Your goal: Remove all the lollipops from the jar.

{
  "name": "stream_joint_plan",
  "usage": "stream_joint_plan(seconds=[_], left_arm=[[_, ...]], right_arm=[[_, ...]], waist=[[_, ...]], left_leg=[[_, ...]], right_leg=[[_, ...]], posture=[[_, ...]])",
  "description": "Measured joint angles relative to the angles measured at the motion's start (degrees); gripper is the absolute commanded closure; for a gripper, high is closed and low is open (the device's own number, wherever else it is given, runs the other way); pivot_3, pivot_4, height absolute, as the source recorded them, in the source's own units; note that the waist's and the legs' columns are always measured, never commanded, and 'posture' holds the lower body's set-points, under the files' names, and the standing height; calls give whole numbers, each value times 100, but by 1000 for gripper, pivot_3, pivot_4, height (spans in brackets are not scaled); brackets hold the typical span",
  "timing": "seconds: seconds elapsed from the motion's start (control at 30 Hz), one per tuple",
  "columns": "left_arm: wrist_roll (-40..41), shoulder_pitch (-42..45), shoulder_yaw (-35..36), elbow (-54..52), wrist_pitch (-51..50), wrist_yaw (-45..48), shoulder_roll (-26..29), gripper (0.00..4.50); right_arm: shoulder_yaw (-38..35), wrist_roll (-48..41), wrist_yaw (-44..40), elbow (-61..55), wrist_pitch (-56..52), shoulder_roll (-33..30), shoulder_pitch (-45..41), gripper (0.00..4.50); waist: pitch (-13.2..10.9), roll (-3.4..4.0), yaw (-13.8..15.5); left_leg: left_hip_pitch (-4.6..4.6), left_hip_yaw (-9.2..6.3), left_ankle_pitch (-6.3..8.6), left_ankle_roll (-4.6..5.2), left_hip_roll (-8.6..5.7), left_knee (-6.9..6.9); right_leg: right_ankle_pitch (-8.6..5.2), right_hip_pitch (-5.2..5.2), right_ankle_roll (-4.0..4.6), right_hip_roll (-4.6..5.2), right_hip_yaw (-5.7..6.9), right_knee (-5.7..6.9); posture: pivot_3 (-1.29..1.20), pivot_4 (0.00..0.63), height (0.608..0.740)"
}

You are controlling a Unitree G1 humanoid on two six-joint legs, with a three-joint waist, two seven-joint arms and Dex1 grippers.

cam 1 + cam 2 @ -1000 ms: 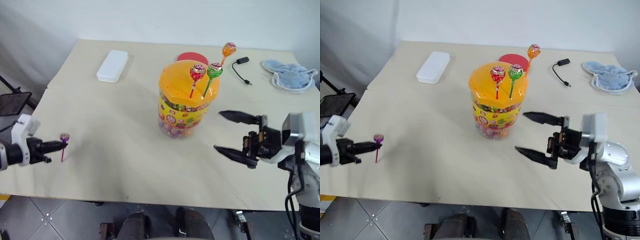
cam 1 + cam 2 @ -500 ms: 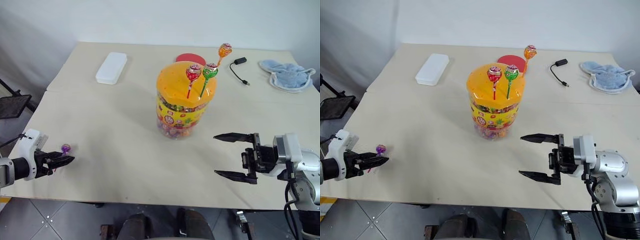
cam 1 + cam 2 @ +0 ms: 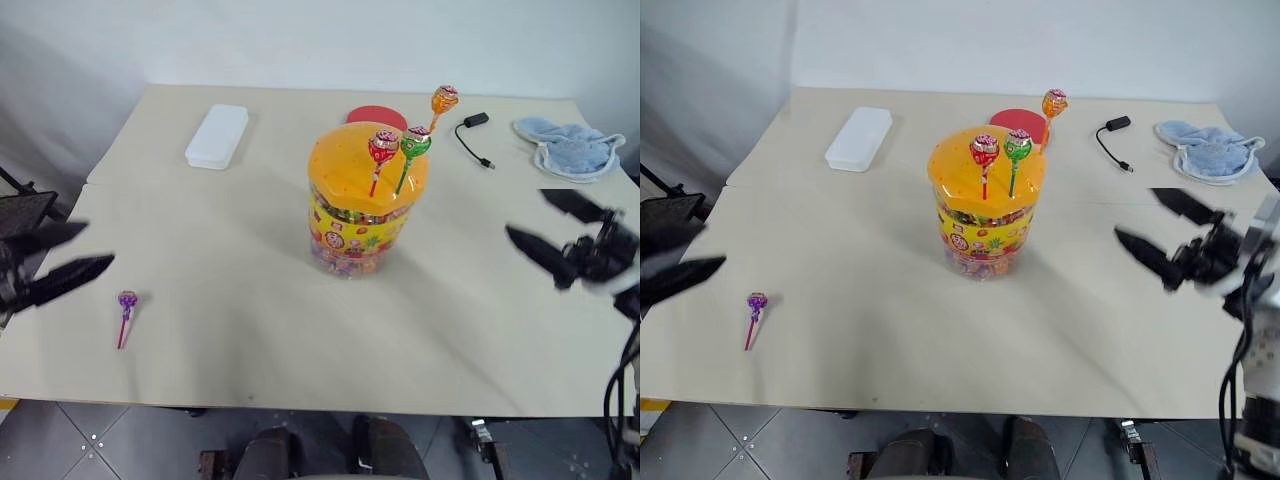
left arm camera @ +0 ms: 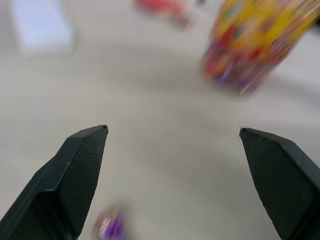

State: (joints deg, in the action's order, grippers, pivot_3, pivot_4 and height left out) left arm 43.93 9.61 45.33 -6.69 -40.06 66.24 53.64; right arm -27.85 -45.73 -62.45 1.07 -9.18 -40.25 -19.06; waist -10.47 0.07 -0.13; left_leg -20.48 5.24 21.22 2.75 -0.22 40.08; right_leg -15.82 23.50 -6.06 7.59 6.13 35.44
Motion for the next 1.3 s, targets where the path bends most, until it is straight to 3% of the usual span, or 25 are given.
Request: stream_joint_plan(seconds=[0.17,0.33,0.63,0.73,1.1,1.13,1.3], left_arm=[[755,683,-547,-692,-72,-440,-386,23],[740,627,-913,-648,141,-659,-632,23],[835,303,-989,-778,231,-916,-867,23],[872,265,-987,-857,286,-940,-867,0],[890,251,-1073,-851,454,-1004,-869,0],[891,309,-1126,-836,456,-999,-869,0],[889,627,-1457,-764,513,-910,-869,0]], right_arm=[[439,113,747,301,-494,160,-1117,0],[1255,550,1647,616,-1351,421,-2348,0],[2099,621,1363,640,-2154,807,-3084,0],[2109,626,1303,664,-2230,894,-3188,615],[1832,654,889,997,-2037,915,-3202,4291],[1738,628,824,1067,-1987,912,-3202,4458],[1258,196,454,1161,-1980,895,-3318,4458]], waist=[[3,28,-68],[-2,34,-204],[-4,30,-117],[-4,30,-140],[-4,30,-140],[-4,30,-138],[-7,31,-144]], left_leg=[[4,6,1,-5,3,-13],[-3,28,-1,-2,8,-10],[-24,1,1,8,-4,-1],[-25,2,0,10,-6,-1],[-27,4,0,8,-2,-2],[-27,4,0,8,-2,-2],[-30,4,0,8,0,-3]], right_leg=[[-4,10,6,-18,5,19],[-6,20,5,-26,11,17],[-3,19,1,-13,26,13],[-1,19,-3,-14,27,9],[-1,19,-3,-24,33,7],[-1,19,-3,-26,33,6],[-1,20,-4,-43,36,3]], posture=[[0,150,740],[0,150,740],[0,150,740],[0,150,740],[0,150,740],[0,150,740],[0,150,740]])
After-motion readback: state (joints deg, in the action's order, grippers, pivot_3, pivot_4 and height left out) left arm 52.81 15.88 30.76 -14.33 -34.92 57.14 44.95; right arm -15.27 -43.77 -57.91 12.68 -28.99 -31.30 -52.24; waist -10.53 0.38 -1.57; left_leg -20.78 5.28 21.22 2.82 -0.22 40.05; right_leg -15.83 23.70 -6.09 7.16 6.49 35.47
